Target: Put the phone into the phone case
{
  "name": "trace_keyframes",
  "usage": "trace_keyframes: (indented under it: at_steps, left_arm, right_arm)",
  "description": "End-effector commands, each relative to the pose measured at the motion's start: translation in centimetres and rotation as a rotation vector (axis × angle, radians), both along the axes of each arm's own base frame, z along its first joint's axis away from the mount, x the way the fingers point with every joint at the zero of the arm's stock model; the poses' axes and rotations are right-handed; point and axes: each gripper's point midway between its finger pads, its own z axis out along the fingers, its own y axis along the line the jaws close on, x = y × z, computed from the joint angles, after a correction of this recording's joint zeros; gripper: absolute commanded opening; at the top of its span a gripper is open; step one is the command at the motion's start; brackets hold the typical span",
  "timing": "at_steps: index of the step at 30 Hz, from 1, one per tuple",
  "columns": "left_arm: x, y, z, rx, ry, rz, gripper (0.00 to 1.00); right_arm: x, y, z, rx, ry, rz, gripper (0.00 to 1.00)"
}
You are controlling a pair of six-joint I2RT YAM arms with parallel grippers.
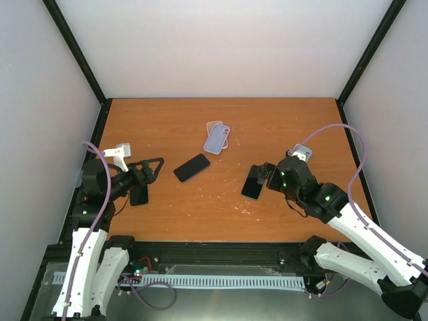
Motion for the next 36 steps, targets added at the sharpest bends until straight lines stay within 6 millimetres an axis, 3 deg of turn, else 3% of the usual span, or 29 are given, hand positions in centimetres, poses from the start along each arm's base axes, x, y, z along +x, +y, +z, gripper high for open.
trace_keyframes:
  at_steps: [1,6,9,12,17,21,23,30,36]
  left_arm:
    - [0.1,0.2,0.8,-0.015,-0.052,0.007,0.99]
    - [0.7,0.8,0.0,0.008,-0.045,0.043,0.99]
    - [1.2,1.5,-1.1,0.011,-0.022,0.092,1.00]
    - [1.4,1.3,-0.8,0.007,-0.024,0.082,0.99]
    - [1.9,1.9,0.4,0.065,-0.055,0.105,0.99]
    - [2.8,4.3,-1.1,0.117,-0.044,0.243,0.99]
    - [3.0,4.7,-1.6,0.131,-0.031,0.269,0.99]
    - [3.3,4.4,-1.9,0.136,-0.022,0.249,1.00]
    - [3.1,4.0,-1.7,0.141,-0.034,0.237,0.99]
  right_arm:
    - [0.5,0.4,-0.2,0.043,-0.013,-0.017,1.00]
    - [2.2,1.8,-1.1,0.065,-0.038,-0.014,1.00]
    - [4.0,2.6,-1.8,0.060,-0.057,-0.042,1.00]
    - [6.5,3.7,-2.5,0.059,-0.067,-0.060,0.98]
    - [11.5,6.9,-4.9,0.098,-0.031,-0.013,0.80]
    - [15.7,9.0,-7.6,0.137,0.032,-0.016,0.56]
    - [17.5,10.0,-10.0,0.136,0.082,-0.026,0.47]
    - [22.0,14.0,-14.0,0.176,0.156,-0.016,0.39]
    - [23.2,15.1,-16.7,0.165,0.202,-0.009,0.38]
